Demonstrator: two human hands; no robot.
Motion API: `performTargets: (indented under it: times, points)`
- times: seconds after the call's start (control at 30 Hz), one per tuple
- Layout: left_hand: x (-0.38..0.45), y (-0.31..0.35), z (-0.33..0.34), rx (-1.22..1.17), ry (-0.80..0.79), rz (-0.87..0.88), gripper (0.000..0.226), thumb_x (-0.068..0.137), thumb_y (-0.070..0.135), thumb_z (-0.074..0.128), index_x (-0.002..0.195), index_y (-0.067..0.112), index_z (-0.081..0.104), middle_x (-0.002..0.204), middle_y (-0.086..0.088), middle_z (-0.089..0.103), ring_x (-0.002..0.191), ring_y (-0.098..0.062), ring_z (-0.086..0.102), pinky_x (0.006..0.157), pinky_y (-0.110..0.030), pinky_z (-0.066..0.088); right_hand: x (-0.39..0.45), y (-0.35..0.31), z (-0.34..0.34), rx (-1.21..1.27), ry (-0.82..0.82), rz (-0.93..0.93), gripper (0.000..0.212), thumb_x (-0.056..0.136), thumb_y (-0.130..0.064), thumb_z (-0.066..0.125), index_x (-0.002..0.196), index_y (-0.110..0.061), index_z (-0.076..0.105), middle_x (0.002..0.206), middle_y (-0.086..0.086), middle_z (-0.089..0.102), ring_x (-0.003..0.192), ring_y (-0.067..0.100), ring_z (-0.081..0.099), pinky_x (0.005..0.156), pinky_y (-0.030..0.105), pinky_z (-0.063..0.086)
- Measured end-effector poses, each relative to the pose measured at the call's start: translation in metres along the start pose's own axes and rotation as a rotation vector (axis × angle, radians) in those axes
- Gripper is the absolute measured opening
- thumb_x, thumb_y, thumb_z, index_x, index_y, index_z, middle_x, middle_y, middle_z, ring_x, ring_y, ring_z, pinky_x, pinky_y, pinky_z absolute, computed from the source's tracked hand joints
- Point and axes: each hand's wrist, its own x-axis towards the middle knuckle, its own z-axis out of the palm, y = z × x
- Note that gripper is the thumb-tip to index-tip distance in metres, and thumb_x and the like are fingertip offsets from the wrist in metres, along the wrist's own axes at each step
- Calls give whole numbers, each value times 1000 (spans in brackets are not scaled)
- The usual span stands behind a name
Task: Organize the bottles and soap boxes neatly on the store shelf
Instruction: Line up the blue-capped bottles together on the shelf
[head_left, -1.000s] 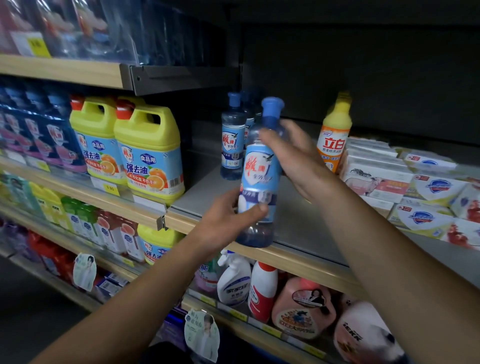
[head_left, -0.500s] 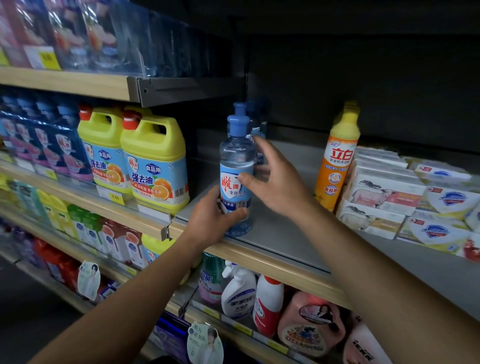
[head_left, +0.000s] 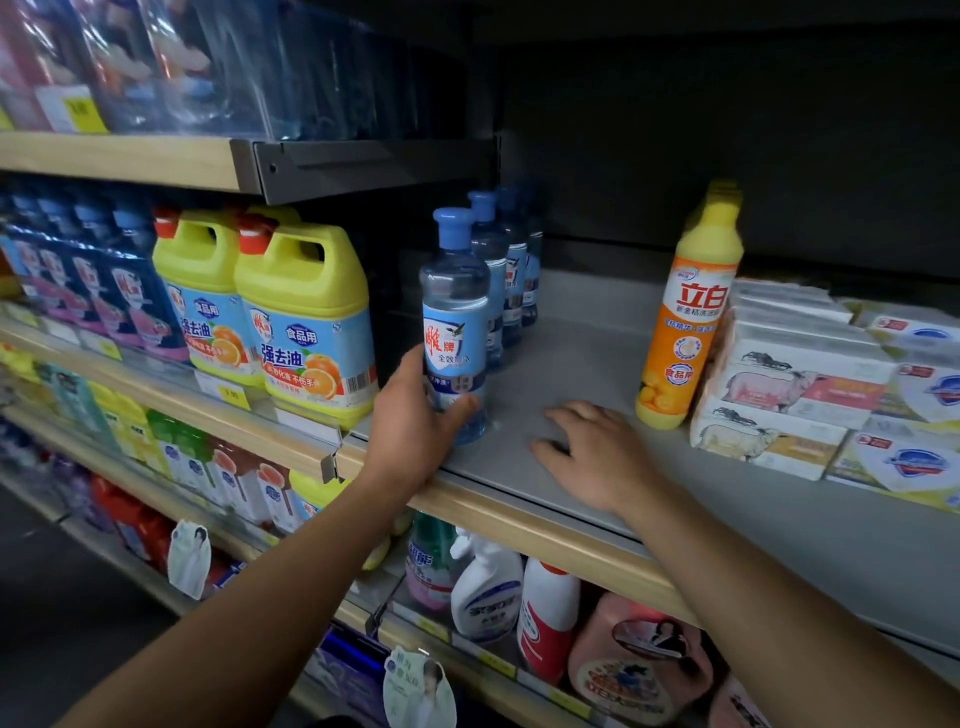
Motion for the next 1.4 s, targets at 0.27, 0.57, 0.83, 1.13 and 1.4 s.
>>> performTargets:
  times: [0.27, 0.57, 0.83, 1.13, 1.4]
  points:
    - [48, -19, 22, 100, 15, -125, 62, 85, 30, 73, 138, 16, 42, 130, -7, 62, 118, -28, 59, 95, -35, 47, 1, 2, 0, 13, -6, 36, 56, 91, -53, 44, 140, -28, 47, 147, -6, 43, 135, 22, 38, 112, 33, 27]
    - [59, -26, 30, 102, -4, -163, 57, 84, 35, 74, 130, 15, 48, 127, -6, 64, 114, -27, 61, 89, -30, 45, 0, 1, -1, 25, -5, 40, 55, 90, -53, 48, 139, -27, 49, 145, -5, 46, 132, 23, 40, 110, 32, 29]
    - [61, -25, 32, 155, -60, -218, 59, 82, 38, 74, 130, 15, 48, 127, -7, 64, 116, -29, 60, 93, -36, 47, -2, -2, -1, 32, 1, 49, 54, 92, -49, 48, 139, -24, 50, 146, -3, 46, 133, 23, 41, 109, 30, 28]
    - [49, -21, 26, 153, -61, -185, 65, 80, 35, 76, 132, 10, 47, 127, -10, 63, 115, -30, 59, 87, -30, 45, -6, -4, -9, 57, 1, 48, 52, 92, -48, 51, 138, -24, 52, 145, -4, 47, 132, 21, 42, 109, 29, 28]
    - [51, -28, 6, 184, -107, -147, 62, 85, 35, 72, 138, 12, 47, 130, -9, 63, 118, -29, 59, 91, -30, 44, 24, -9, -16, 303, 21, 114, 52, 87, -43, 65, 135, -23, 54, 134, -3, 58, 120, 15, 55, 98, 27, 43]
